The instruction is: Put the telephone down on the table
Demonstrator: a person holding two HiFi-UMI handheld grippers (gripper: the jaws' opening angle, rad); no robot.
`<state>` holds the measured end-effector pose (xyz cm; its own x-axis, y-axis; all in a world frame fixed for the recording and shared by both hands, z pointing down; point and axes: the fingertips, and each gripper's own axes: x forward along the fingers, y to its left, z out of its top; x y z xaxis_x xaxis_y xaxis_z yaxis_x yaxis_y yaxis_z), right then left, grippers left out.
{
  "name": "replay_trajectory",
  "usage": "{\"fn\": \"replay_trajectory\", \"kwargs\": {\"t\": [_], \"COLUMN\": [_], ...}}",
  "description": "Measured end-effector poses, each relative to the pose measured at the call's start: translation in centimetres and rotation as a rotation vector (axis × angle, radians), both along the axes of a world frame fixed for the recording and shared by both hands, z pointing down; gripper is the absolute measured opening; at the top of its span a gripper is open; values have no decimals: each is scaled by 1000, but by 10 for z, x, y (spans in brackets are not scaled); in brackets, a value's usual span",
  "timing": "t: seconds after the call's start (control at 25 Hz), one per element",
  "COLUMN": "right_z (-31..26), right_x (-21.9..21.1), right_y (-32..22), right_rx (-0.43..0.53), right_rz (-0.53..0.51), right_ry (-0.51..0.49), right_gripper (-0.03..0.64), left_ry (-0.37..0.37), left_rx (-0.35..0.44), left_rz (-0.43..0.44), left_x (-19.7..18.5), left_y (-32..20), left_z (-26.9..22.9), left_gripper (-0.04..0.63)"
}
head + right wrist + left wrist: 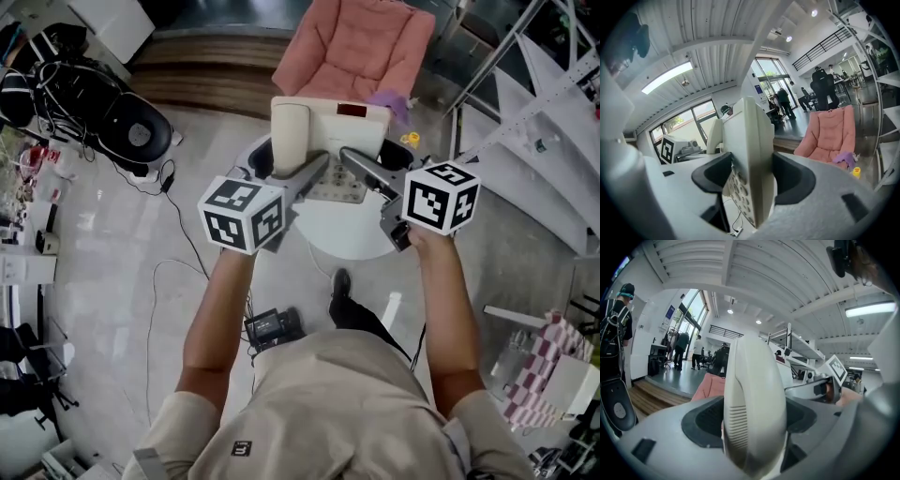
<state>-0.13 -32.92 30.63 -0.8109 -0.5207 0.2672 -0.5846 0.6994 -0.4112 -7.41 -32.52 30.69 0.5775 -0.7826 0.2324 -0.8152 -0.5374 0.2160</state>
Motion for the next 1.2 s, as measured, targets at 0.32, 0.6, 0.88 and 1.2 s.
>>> {"fn": "replay_trajectory", "kwargs": {"t": [0.32, 0.6, 0.88, 1.2], "right_z": [36, 71, 113, 160], "right_x": [13, 14, 15, 21], "right_y": [-25, -46, -65, -84], "right_rx": [-72, -134, -202, -276], "right_rz": [1, 4, 13, 21], "right_ry": [-11, -18, -32, -52], "right_gripper": [261, 260, 260, 261], "left_ry": [-14, -21, -28, -37], "left_rx": [-70, -131, -198, -270], "left_rz": [-2, 0, -1, -7], "left_x": [13, 14, 14, 20], "left_y": [-25, -45, -65, -84], "left_z": [36, 70, 111, 155], "left_gripper": [359, 359, 359, 358]}}
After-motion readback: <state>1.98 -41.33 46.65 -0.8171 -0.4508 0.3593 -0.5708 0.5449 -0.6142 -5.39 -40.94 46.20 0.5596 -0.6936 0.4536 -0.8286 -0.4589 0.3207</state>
